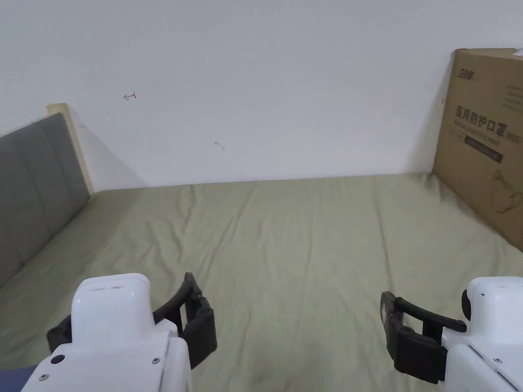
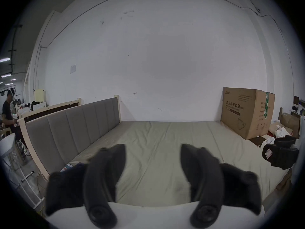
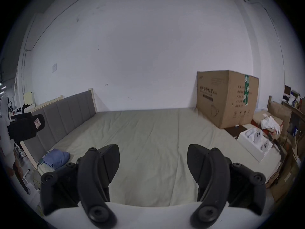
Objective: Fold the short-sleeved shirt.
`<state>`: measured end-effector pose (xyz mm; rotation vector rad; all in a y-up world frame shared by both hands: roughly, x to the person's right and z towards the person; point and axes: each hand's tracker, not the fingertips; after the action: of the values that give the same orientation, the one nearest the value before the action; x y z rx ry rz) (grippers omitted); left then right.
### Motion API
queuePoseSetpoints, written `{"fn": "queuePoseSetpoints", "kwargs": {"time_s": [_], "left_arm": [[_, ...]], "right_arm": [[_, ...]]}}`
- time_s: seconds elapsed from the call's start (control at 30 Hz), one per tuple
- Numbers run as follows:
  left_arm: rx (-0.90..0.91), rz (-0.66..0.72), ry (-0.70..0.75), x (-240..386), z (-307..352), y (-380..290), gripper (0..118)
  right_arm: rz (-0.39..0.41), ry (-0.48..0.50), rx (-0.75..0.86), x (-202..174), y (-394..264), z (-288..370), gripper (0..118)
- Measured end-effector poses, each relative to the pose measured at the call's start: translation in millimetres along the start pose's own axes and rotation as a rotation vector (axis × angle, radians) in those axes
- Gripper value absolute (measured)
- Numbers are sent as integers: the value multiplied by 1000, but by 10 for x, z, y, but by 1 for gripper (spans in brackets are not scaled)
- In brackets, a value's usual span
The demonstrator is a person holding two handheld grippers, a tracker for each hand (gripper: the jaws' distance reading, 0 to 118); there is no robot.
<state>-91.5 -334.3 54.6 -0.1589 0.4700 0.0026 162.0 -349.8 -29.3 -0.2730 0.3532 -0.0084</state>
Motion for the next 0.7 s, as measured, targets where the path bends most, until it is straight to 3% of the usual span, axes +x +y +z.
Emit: {"fn": "queuePoseSetpoints", "kwargs": {"time_s": [0.1, 0.17, 0.23, 0.37, 0.53, 0.7], "left_arm": [[0, -18, -12, 36, 57, 8, 103], [-5, -18, -6, 63, 66, 22, 115], [-5, -15, -4, 78, 100, 35, 116], [-11, 12, -157, 53, 135, 49, 116], [-93, -30, -64, 114, 95, 49, 115], [-117, -53, -74, 130, 113, 44, 115]], "right_arm": [[2, -2, 15, 95, 10, 7, 92], [-13, -7, 24, 136, 24, 22, 95], [-34, -7, 33, 202, 19, 10, 98], [-37, -7, 30, 273, 37, -21, 98], [-20, -26, 32, 287, 25, -34, 98], [-9, -25, 30, 271, 39, -55, 98]]}}
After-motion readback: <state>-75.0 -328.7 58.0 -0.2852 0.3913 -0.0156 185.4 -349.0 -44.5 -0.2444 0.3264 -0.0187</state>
